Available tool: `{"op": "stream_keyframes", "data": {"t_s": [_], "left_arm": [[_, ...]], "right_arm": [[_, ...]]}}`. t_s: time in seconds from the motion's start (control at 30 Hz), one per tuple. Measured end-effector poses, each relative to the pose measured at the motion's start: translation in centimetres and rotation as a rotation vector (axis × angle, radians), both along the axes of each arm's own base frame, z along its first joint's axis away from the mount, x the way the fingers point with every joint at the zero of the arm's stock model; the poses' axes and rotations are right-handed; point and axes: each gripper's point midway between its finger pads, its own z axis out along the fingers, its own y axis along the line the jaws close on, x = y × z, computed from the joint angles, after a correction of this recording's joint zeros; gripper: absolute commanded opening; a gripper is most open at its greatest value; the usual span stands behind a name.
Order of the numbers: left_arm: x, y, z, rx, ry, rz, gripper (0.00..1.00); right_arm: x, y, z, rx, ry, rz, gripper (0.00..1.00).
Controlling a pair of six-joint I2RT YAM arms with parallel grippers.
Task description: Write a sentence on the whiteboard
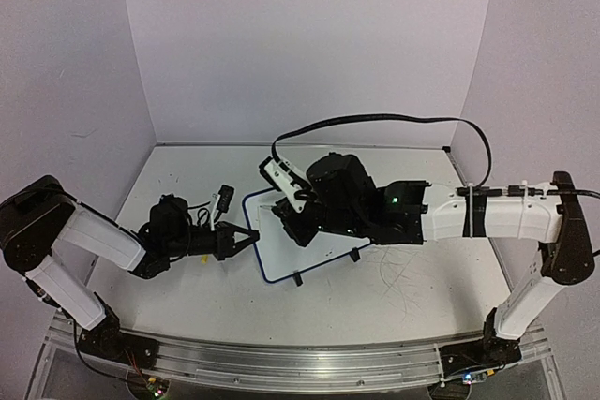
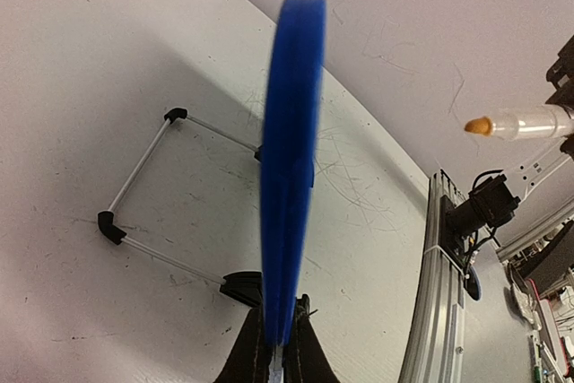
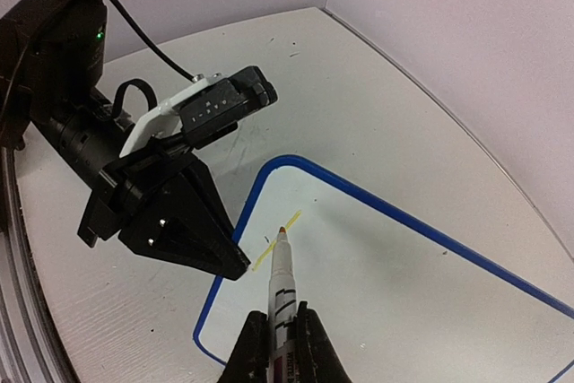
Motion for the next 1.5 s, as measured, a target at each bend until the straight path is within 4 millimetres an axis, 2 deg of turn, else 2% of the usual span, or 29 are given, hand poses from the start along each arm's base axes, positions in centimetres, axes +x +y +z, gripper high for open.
{"op": "stream_keyframes", "data": {"t_s": [0.5,0.83,1.5], "left_arm": [[-0.2,0.0,0.0,0.014,-0.008,0.007,0.0],[-0.1,-0.2,0.2,0.018,-0.005,0.005,0.0],[-0.1,-0.2,0.2,0.022,-0.008,0.005,0.0]], "right_arm": [[0.7,-0.1,0.2,0.009,-0.025,-0.038,0.0],[0.8,0.2,-1.2,-0.016,-0.014,-0.036,0.0],[1.7,-0.3,-1.8,-0.041,-0.034,-0.092,0.0]]}}
